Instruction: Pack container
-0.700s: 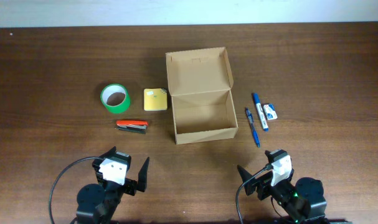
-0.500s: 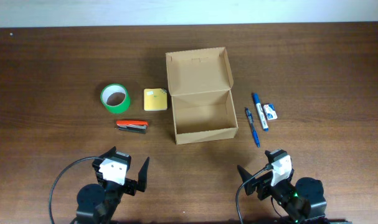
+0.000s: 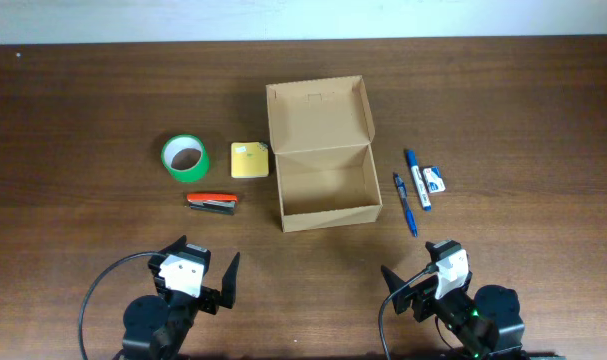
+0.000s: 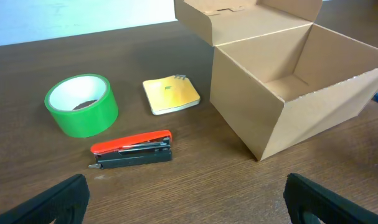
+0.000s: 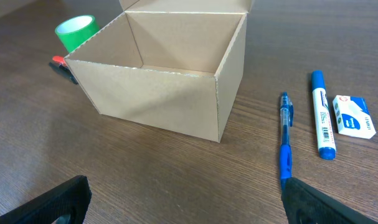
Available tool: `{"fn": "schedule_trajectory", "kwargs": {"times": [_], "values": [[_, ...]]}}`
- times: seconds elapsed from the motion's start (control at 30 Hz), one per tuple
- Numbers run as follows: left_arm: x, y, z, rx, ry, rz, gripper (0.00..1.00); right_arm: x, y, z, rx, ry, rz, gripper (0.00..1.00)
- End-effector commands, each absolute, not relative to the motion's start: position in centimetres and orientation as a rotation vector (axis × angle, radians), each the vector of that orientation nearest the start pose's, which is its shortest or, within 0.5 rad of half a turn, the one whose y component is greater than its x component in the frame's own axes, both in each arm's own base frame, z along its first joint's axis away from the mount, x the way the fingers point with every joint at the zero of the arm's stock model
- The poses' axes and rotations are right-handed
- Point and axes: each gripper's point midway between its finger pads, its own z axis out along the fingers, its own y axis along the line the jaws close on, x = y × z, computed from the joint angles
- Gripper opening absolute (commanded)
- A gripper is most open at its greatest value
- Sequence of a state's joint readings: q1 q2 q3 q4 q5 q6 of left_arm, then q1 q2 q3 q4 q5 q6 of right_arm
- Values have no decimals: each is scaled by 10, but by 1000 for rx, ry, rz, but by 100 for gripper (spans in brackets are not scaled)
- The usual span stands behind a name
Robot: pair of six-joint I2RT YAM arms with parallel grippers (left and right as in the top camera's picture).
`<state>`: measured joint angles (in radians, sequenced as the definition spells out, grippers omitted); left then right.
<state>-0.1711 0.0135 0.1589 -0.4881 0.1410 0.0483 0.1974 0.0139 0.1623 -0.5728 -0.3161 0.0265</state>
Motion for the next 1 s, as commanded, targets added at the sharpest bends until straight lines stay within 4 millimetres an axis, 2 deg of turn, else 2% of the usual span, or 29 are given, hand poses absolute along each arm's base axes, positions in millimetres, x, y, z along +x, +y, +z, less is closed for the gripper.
{"fn": "schedule_trajectory", "kwargs": {"times": [0.0,0.07,0.13,0.27,0.33,0.4,0.5,0.57,0.67,0.83,0.97], "values": [[213,-61,129,294,1889,-220,99,190,95,115,-381,1957,474,99],[213,-61,129,294,1889,-221,99,190,95,115,-381,1957,474,99],[209,-73,130,342,1881,-289,100,190,95,115,-381,1957,474,99],[205,-84,136,371,1856,-366,99,190,95,115,-381,1957,474,99],[207,-83,138,304,1862,-405,99,190,95,115,-381,1957,474,99],[216,-73,143,254,1846,-346,100,190,95,115,-381,1957,474,99],[237,-52,166,81,1770,-269,100,190,95,115,-381,1957,474,99],[248,-44,165,26,1788,-231,100,190,95,115,-381,1957,474,99],[260,-45,158,-1,1898,-229,99,190,95,115,-381,1957,474,99],[288,-50,162,2,2116,-203,100,190,95,115,-381,1957,474,99],[322,-55,166,3,2218,-181,99,190,95,115,-381,1957,474,99]]}}
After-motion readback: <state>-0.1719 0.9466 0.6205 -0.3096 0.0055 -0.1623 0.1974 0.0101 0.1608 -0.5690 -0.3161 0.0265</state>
